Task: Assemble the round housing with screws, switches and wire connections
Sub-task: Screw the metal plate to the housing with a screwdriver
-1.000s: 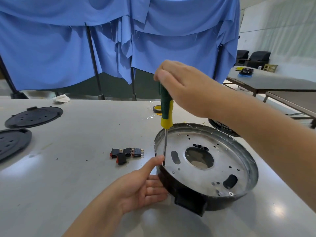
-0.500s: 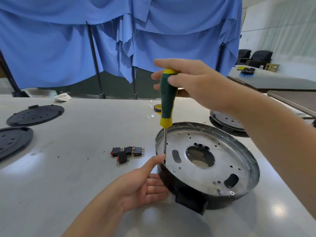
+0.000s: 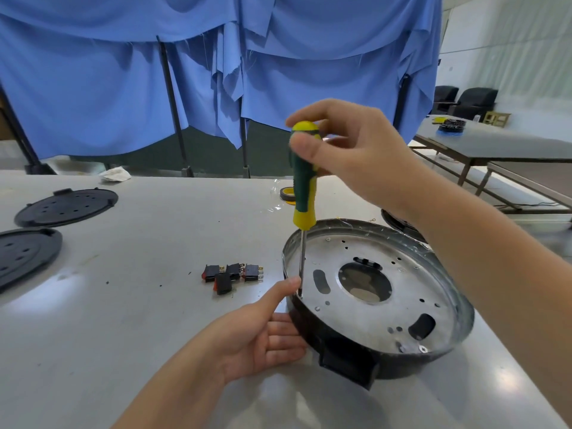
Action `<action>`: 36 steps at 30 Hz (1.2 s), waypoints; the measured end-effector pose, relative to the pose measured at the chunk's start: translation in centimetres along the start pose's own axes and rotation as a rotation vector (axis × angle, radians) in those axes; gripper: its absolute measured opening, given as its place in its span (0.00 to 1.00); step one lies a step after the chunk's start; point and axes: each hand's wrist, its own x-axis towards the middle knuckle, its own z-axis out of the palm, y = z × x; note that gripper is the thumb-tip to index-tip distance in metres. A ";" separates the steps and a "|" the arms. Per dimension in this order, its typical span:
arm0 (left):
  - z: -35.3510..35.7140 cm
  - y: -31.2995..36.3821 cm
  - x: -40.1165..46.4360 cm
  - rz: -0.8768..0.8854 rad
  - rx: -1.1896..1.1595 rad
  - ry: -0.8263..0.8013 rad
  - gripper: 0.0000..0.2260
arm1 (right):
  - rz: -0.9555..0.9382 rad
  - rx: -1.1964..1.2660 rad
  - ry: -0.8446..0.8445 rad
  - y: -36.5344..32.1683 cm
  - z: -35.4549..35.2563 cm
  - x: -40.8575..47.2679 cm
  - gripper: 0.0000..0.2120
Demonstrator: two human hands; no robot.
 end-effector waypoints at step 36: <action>1.9 1.3 -3.1 0.871 0.595 0.463 0.17 | -0.089 -0.074 0.255 2.3 0.9 -4.9 0.25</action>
